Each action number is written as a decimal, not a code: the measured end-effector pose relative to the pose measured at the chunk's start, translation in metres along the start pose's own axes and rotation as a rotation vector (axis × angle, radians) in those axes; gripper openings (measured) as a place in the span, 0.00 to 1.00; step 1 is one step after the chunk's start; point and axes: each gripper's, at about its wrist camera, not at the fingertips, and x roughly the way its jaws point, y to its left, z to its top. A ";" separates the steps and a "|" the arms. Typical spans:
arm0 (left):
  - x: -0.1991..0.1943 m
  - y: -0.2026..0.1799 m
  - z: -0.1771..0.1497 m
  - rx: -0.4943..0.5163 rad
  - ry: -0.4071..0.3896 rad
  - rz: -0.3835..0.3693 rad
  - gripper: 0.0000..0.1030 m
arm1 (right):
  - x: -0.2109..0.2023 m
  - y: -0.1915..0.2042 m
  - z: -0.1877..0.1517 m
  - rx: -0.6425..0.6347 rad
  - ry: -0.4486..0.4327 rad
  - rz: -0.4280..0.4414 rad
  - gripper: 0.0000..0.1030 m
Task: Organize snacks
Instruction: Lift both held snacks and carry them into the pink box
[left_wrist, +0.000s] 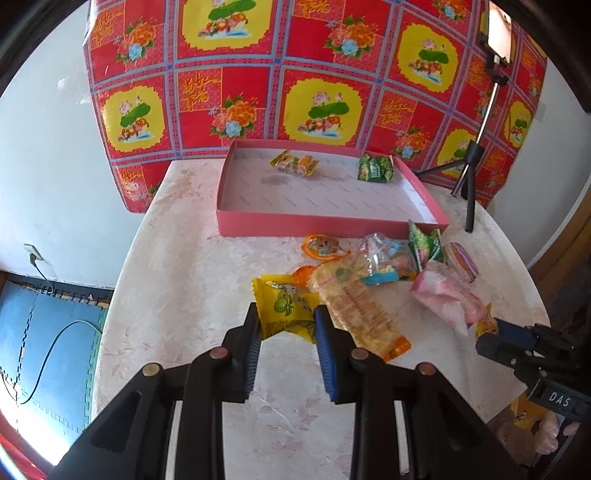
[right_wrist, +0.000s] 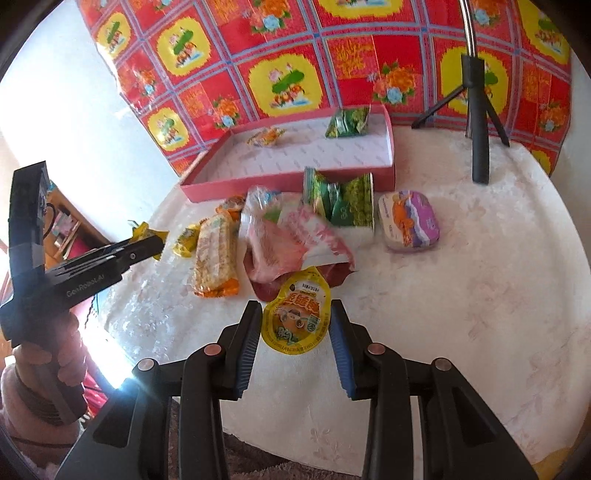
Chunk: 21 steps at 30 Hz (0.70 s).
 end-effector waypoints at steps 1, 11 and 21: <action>-0.002 -0.001 0.001 0.003 -0.005 -0.001 0.28 | -0.004 0.001 0.001 -0.004 -0.012 0.004 0.37; -0.007 -0.007 0.007 0.013 -0.017 -0.003 0.28 | -0.020 -0.001 0.011 -0.010 -0.068 0.006 0.37; 0.006 -0.003 0.026 0.001 -0.007 0.000 0.28 | -0.011 -0.012 0.032 -0.003 -0.064 -0.011 0.37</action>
